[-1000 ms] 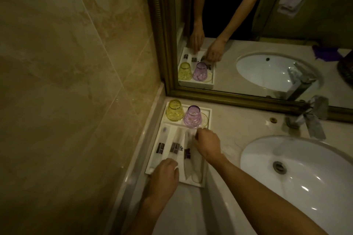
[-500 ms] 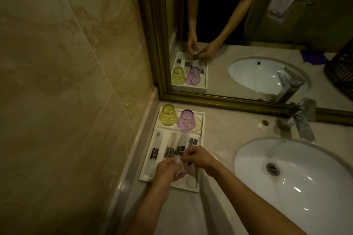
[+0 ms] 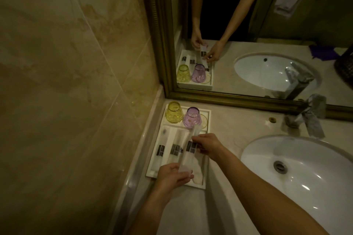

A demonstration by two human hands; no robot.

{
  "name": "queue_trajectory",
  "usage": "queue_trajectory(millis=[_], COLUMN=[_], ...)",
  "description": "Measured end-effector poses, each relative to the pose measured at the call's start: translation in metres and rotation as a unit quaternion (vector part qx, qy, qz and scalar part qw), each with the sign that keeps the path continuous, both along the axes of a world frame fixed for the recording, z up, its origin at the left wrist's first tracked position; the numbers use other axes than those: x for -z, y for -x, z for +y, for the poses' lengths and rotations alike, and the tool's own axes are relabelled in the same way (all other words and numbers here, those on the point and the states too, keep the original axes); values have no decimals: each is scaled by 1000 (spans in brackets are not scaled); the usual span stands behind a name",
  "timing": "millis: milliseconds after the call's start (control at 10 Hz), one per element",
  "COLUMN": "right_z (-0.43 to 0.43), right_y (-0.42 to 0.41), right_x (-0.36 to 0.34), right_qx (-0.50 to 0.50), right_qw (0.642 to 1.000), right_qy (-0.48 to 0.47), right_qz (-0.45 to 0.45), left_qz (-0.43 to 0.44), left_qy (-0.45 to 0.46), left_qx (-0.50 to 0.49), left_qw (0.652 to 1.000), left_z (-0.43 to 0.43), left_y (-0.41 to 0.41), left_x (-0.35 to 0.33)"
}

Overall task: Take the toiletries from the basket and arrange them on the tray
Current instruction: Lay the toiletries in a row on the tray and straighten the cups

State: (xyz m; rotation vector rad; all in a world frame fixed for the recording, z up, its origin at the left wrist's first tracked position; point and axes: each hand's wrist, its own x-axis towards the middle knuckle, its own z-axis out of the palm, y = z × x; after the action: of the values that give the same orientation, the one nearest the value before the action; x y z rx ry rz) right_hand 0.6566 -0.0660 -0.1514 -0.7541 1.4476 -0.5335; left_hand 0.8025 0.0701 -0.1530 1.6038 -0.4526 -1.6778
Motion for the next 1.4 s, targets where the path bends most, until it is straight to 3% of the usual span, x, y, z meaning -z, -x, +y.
queue_trajectory(millis=[100, 200, 300, 400, 500, 700, 900, 1000, 1100, 1200, 1300, 1400], right_z=[0, 4, 6, 7, 16, 26, 27, 24, 23, 25, 25, 21], right_y=[-4, -11, -16, -18, -20, -18, -13, -11, -11, -18, -28, -33], right_x=[4, 9, 13, 15, 12, 30, 35, 34, 33, 32, 32, 32], right_qx=[-6, -44, -96, -202, -253, -433, -430, -440, -448, -455, -506, -513], right_qw=[1000, 998, 990, 914, 815, 681, 660, 653, 644, 643, 616, 613], right_qy=[-7, 8, 35, 172, 308, 385, 419, 424, 427, 430, 418, 415], right_qz=[9, 47, 100, 306, 422, 448, 451, 448, 449, 442, 435, 434], left_qz=[-72, -332, -469, -502, -527, -556, -559, -580, -622, -605, -578, -572], left_qy=[-2, 79, 214, 232, 265, 239, 261, 233, 216, 197, 182, 190], left_qx=[6, 60, 146, 252, 286, 420, 417, 358, 330, 338, 317, 319], left_qw=[997, 938, 844, 794, 756, 677, 668, 693, 677, 694, 729, 731], left_z=[-4, -4, 5, 13, 15, 17, 17, 16, 15, 14, 17, 18], left_y=[0, 1, 0, 0, -1, 1, -1, -5, -16, -19, -17, -18], left_x=[-1, -2, 1, 12, 21, 32, 31, 25, 25, 28, 26, 30])
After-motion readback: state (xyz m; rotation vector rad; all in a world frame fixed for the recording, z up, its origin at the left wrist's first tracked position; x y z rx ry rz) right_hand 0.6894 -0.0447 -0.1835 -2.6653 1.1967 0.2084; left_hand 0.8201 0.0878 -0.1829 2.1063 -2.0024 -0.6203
